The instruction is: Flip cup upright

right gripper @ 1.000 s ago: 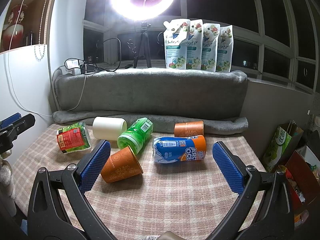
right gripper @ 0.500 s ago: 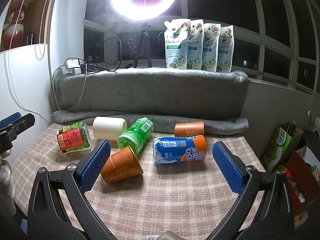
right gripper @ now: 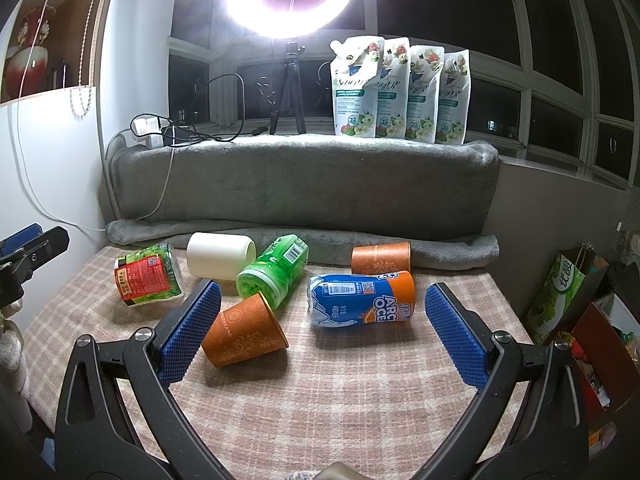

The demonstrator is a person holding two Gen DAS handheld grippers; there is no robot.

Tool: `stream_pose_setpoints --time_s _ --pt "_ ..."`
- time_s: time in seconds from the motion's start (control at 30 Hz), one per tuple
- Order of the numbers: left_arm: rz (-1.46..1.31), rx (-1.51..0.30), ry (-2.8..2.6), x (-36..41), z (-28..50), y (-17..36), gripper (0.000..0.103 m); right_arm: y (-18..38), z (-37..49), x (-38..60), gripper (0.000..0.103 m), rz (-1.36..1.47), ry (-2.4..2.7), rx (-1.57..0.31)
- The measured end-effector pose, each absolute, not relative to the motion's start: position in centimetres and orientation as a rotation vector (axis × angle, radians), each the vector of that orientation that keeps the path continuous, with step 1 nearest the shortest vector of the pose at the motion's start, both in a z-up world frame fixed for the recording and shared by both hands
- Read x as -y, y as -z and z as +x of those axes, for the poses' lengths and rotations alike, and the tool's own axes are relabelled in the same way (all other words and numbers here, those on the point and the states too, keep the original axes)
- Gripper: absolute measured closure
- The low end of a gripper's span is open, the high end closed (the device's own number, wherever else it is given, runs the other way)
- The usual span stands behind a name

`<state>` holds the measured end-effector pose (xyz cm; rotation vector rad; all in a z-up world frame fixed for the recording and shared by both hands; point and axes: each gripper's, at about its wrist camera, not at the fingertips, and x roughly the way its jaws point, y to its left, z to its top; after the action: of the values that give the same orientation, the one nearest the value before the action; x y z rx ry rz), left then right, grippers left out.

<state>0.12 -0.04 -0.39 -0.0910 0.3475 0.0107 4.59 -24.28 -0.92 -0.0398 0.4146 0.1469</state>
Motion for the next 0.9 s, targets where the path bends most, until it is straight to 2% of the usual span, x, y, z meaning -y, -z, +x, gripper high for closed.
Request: stream_pose_setpoints --time_s 0.5,0.9 --pt "-0.091 -0.357 -0.010 0.0 0.1 0.5 0.010 1.6 7.1 24.1 0.000 -0.026 -0.168 -0.460" --pt "-0.103 -0.398 -0.021 -1.1 0.6 1.4 0.010 2.6 14.5 23.4 0.000 0.055 -0.275 -0.656"
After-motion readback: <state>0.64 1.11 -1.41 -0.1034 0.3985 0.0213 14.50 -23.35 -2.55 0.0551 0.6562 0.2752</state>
